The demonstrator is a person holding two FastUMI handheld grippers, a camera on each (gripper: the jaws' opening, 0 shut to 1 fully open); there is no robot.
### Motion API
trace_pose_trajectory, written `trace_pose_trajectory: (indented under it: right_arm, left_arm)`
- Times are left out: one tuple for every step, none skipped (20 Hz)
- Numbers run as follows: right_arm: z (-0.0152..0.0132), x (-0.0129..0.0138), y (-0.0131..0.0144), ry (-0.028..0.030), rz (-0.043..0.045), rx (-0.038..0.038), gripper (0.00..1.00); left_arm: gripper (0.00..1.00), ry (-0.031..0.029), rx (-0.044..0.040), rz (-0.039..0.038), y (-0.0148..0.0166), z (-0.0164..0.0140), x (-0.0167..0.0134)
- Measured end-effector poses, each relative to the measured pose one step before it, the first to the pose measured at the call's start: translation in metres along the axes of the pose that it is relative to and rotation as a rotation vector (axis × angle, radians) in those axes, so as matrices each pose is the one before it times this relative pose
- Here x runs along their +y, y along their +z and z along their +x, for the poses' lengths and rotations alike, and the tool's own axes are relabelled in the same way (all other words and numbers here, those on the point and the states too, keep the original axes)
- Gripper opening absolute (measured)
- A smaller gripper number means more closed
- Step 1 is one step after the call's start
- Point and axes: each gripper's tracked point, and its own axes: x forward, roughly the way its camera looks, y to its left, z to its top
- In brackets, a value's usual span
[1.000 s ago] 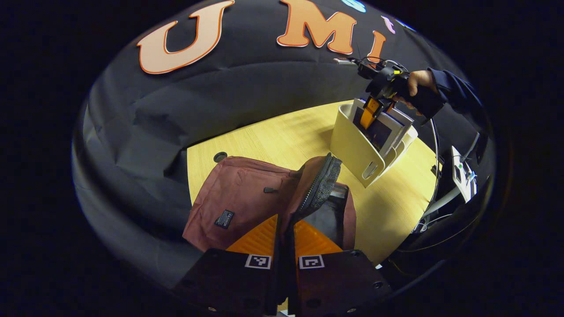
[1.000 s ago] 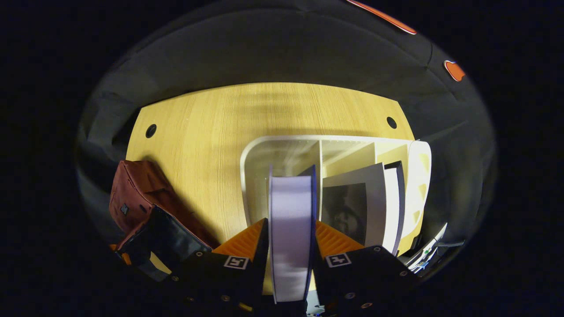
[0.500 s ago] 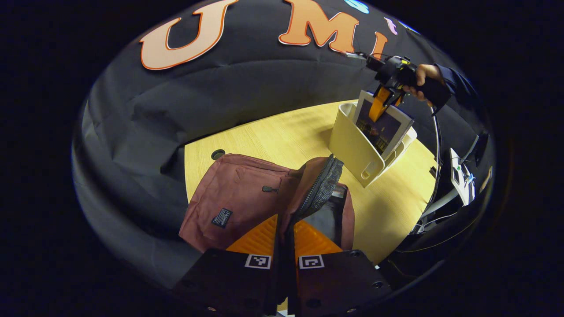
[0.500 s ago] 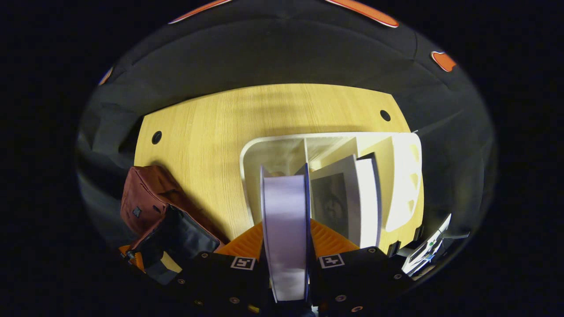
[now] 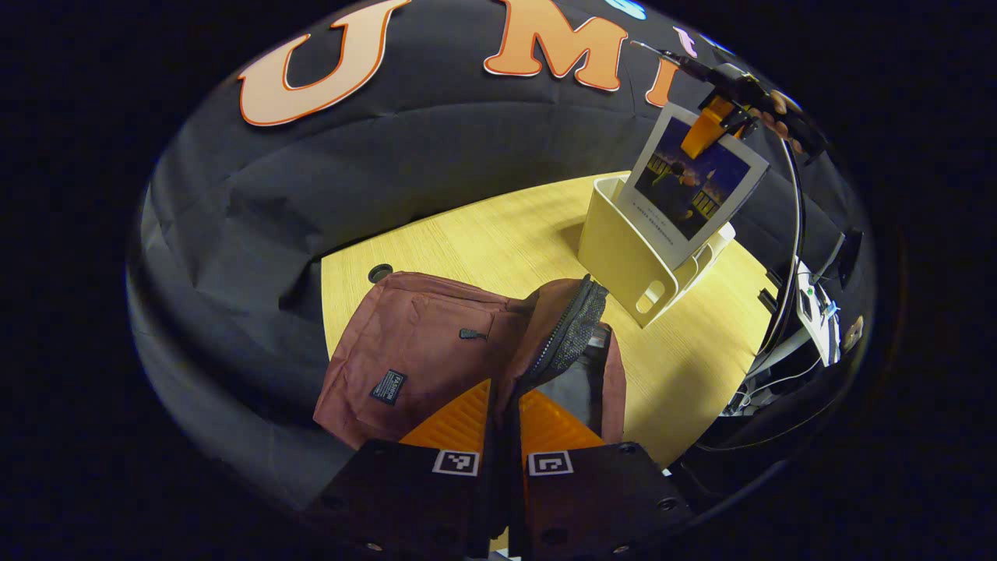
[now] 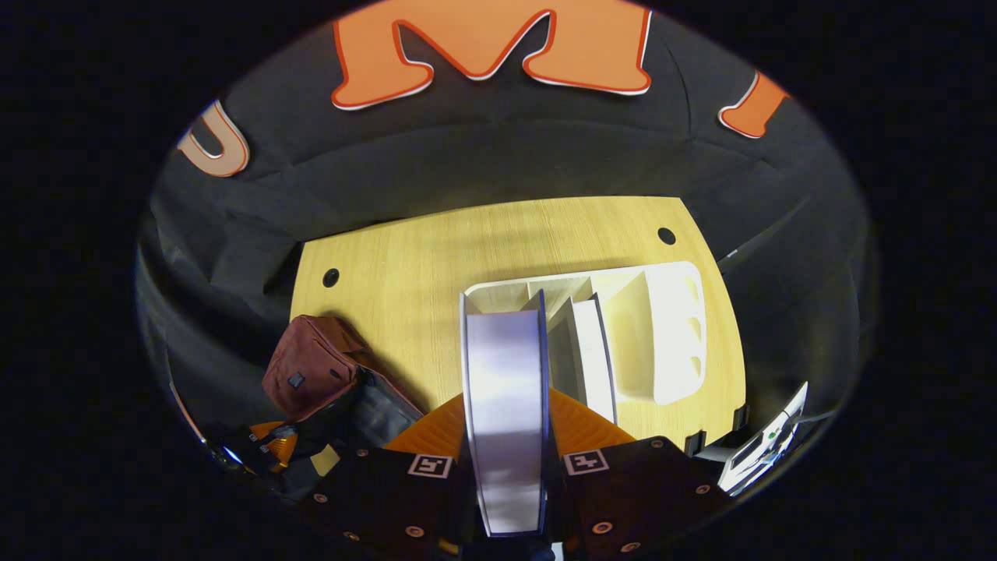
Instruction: Open the schoolbag, grab two books from the bookshelf and put them into the schoolbag.
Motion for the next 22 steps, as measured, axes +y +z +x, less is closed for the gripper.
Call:
trace_pose_trajectory:
  right_arm:
    - [-0.00755,-0.00006,-0.00088,0.0129,0.00846,-0.01574,0.37]
    - [-0.00606,0.00126,-0.00136,0.01367,0.00813,-0.00858,0.37]
    - [-0.00458,-0.00002,-0.00385,0.01365,0.00709,-0.01046,0.38]
    - [-0.00479,0.00175,-0.00178,0.01429,0.00525,-0.00897,0.37]
    - [-0.00336,0.00446,-0.00294,0.02156,0.00387,-0.01365,0.37]
    - [-0.00209,0.00513,-0.00347,0.02635,0.00699,-0.00647,0.37]
    - [-0.00193,0.00653,-0.00606,0.0274,-0.00307,-0.00178,0.37]
    - [-0.0011,0.00468,-0.00352,0.02051,-0.00413,-0.00489,0.37]
    - [0.00127,0.00527,-0.00387,0.02162,-0.00393,-0.00697,0.37]
    - [0.00098,0.00622,-0.0048,0.02468,0.00041,-0.00429,0.37]
    - [0.00194,0.00848,-0.00539,0.03291,0.00772,-0.00451,0.37]
    - [0.00237,0.00929,-0.00757,0.03202,0.00825,0.00212,0.37]
    - [0.0042,0.00784,-0.00656,0.03209,0.0113,0.00212,0.37]
    - [0.00475,0.00613,-0.01011,0.02791,0.00858,0.01328,0.37]
    - [0.00582,0.00499,-0.00851,0.02489,0.01177,0.00973,0.37]
    - [0.00572,0.00411,-0.00946,0.02,0.01172,0.0099,0.37]
    - [0.00747,0.0032,-0.00996,0.01867,0.01233,0.00803,0.37]
    - [0.00721,0.0045,-0.00905,0.02918,0.01443,0.00531,0.37]
    - [0.00877,0.00472,-0.01013,0.03179,0.02539,0.00289,0.37]
    - [0.00759,0.00302,-0.01036,0.02934,0.02257,0.00544,0.36]
    - [0.01004,0.00195,-0.00817,0.02045,0.02386,-0.00198,0.36]
    - [0.01127,0.00076,-0.00969,0.01391,0.02121,-0.00045,0.37]
  left_arm:
    - [0.09,0.00031,0.00253,-0.00155,0.00052,-0.00031,0.00041]
    - [0.09,-0.00269,0.00363,-0.00335,-0.00237,0.00251,0.0001]
    - [0.09,-0.00094,0.00097,-0.00216,-0.00224,-0.00037,0.00013]
    - [0.09,-0.00052,0.00283,-0.00486,0.00073,0.00011,0.00153]
    - [0.08,-0.00108,0.00152,-0.00563,0.00098,0.00046,0.00035]
    - [0.09,-0.00002,0.00276,-0.00616,-0.00006,-0.00024,-0.00074]
    - [0.08,-0.00064,0.00248,-0.00241,-0.00056,0.00052,-0.00005]
    - [0.09,0.00175,0.00263,-0.00291,0.00066,-0.00026,0.00013]
    - [0.09,-0.00081,0.00459,-0.00023,0.00123,-0.00025,0.00062]
    - [0.09,0.00143,0.00197,0.00086,0.00054,-0.00019,-0.00054]
    - [0.09,0.00224,0.00243,0.00281,0.00162,-0.00031,0.00002]
    - [0.09,0.00452,0.00077,0.00108,0.00171,-0.00012,0.0013]
    - [0.09,0.00119,0.00111,0.00015,0.00258,-0.00066,-0.00041]
    - [0.09,0.003,-0.00014,-0.00109,0.00379,-0.00162,0.00036]
    - [0.09,0.00277,-0.00117,-0.00184,0.00518,-0.00031,0.00054]
    - [0.09,0.00525,-0.00188,-0.00366,0.00395,-0.00052,0.00081]
    - [0.09,0.00396,-0.00214,-0.00683,0.00498,-0.00055,0.00042]
    - [0.09,0.00127,-0.00478,-0.00663,0.00214,-0.00257,0.00038]
    - [0.09,0.00278,-0.00195,-0.00681,0.00305,-0.00187,0.00039]
    - [0.08,0.00339,-0.00226,-0.0039,0.00218,-0.00115,-0.00028]
    - [0.08,0.00221,-0.00108,-0.00319,0.00378,-0.00026,-0.00087]
    - [0.09,0.0014,-0.00049,-0.00191,0.00169,-0.00086,-0.00143]
